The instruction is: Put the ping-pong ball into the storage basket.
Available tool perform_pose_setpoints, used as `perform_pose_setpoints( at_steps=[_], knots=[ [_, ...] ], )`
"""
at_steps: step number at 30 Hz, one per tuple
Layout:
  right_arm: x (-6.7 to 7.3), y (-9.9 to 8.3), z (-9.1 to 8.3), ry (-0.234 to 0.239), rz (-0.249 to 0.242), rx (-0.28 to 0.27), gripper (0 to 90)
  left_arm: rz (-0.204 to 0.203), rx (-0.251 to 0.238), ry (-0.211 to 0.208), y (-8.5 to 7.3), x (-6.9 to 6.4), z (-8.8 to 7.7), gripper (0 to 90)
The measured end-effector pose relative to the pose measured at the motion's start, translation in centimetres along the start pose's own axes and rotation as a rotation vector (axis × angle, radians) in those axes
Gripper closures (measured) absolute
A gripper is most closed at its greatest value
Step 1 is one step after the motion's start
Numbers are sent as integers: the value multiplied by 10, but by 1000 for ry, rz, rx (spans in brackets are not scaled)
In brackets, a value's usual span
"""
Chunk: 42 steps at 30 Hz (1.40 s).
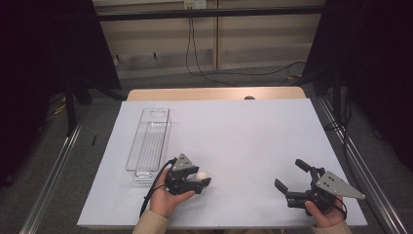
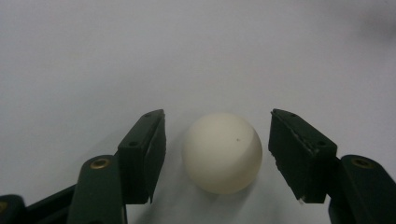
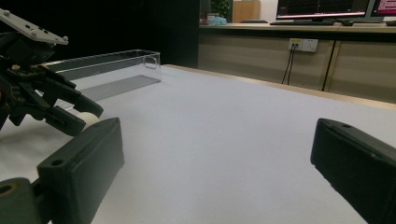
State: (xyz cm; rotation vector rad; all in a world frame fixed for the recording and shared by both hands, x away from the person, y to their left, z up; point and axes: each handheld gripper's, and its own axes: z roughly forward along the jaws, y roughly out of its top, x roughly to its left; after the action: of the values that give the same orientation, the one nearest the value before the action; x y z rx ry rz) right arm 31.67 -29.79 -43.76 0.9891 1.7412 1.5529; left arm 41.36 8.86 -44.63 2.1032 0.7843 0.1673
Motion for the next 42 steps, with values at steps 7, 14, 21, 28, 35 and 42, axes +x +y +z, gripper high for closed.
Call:
perform_pose_setpoints(
  at_steps=[7, 14, 21, 28, 35, 42],
  knots=[
    [0, 0, 0, 3, -1, 2, 21, -6, 12, -13, 0, 1, 1, 409],
    [0, 0, 0, -3, 6, -1, 21, 0, 23, -11, 1, 0, 2, 442],
    [0, 0, 0, -3, 8, 0, 21, -1, 44, -7, 0, 0, 4, 460],
    [0, 0, 0, 0, 1, 2, 21, 0, 50, -11, 0, 1, 5, 485],
    [0, 0, 0, 1, 4, 3, 21, 7, 60, -13, -1, 0, 6, 505],
    [0, 0, 0, 1, 1, 2, 21, 7, 65, -11, -1, 0, 6, 507]
  ],
)
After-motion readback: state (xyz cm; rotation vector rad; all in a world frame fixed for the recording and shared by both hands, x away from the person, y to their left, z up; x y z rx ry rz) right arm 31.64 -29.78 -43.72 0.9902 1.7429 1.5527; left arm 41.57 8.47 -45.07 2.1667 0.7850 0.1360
